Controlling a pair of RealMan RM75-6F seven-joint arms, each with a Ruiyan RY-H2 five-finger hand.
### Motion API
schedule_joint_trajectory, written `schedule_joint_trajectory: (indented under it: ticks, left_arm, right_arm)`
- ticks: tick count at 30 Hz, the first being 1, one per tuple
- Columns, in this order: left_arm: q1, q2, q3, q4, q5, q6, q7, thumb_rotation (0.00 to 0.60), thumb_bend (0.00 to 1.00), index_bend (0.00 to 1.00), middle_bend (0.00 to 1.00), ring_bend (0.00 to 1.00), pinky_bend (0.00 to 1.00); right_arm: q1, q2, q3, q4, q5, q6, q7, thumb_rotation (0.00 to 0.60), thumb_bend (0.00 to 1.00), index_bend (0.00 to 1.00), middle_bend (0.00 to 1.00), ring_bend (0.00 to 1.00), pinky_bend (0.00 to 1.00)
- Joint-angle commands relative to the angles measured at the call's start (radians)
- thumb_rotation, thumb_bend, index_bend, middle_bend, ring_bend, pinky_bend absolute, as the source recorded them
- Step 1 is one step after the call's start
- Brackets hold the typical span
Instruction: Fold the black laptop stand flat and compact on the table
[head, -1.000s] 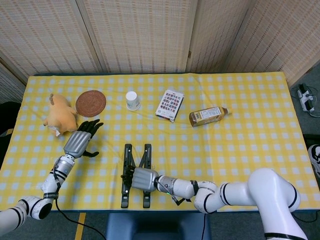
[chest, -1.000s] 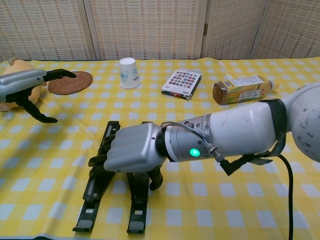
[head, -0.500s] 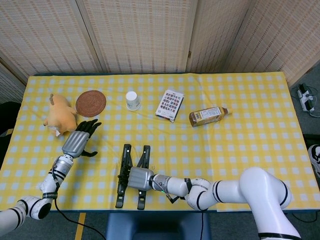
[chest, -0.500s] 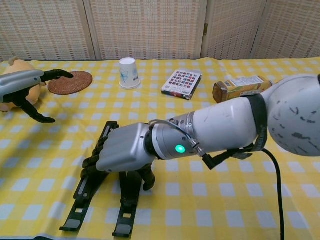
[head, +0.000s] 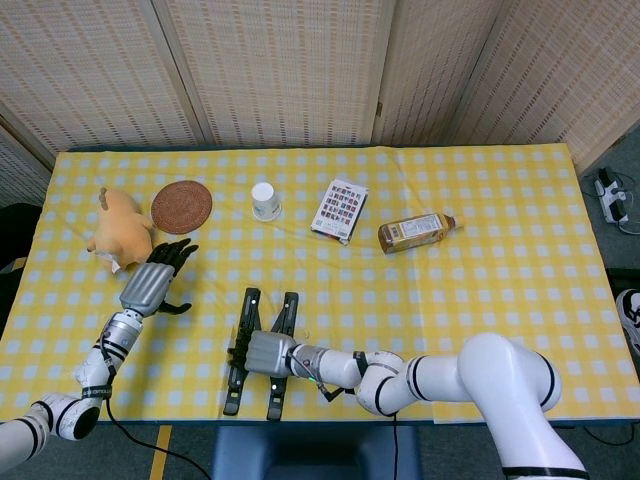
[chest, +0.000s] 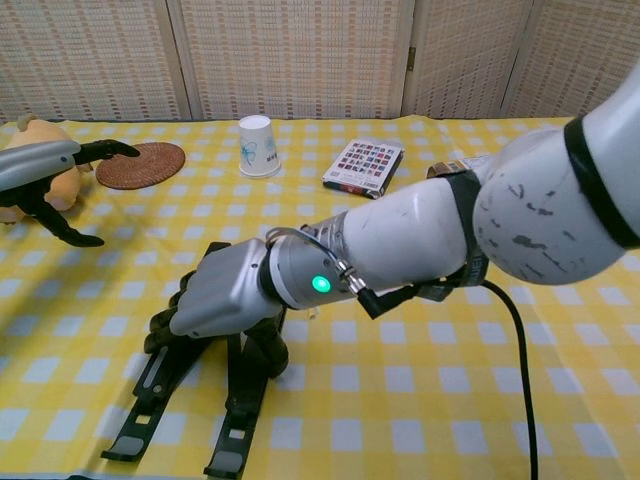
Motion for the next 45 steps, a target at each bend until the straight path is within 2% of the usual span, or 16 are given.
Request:
schedule_joint_trajectory:
  ticks: [1, 8, 12, 17, 39, 45]
  left_arm:
    - [0.001, 0.001, 0.000, 0.001, 0.001, 0.001, -0.001, 0.600, 0.21, 0.00, 0.01, 0.00, 0.00]
    - [0.005, 0.002, 0.001, 0.001, 0.005, 0.006, -0.007, 0.600, 0.20, 0.00, 0.01, 0.00, 0.00]
    - [0.007, 0.001, 0.002, 0.003, 0.009, 0.008, -0.008, 0.600, 0.21, 0.00, 0.01, 0.00, 0.00]
    - [0.008, 0.000, 0.002, 0.002, 0.013, 0.011, -0.008, 0.600, 0.21, 0.00, 0.01, 0.00, 0.00]
    - [0.007, 0.001, 0.000, -0.020, 0.015, 0.018, 0.024, 0.600, 0.20, 0.00, 0.01, 0.00, 0.00]
    - [0.006, 0.005, -0.005, -0.038, 0.012, 0.022, 0.044, 0.600, 0.20, 0.00, 0.01, 0.00, 0.00]
  right_arm:
    - [0.020, -0.010, -0.006, 0.014, 0.028, -0.007, -0.002, 0.600, 0.25, 0.00, 0.00, 0.00, 0.00]
    - [0.045, -0.025, -0.019, 0.023, 0.045, 0.027, -0.006, 0.600, 0.25, 0.00, 0.03, 0.00, 0.00]
    - [0.046, -0.026, -0.029, 0.023, 0.029, 0.053, -0.004, 0.600, 0.25, 0.08, 0.14, 0.00, 0.00]
    - [0.035, -0.023, -0.040, 0.020, -0.007, 0.085, 0.009, 0.600, 0.25, 0.17, 0.22, 0.05, 0.00]
    - [-0.050, 0.012, -0.056, 0.001, -0.143, 0.211, 0.102, 0.600, 0.25, 0.28, 0.36, 0.18, 0.00]
    - [-0.075, 0.036, -0.060, -0.022, -0.162, 0.236, 0.110, 0.600, 0.25, 0.28, 0.35, 0.17, 0.00]
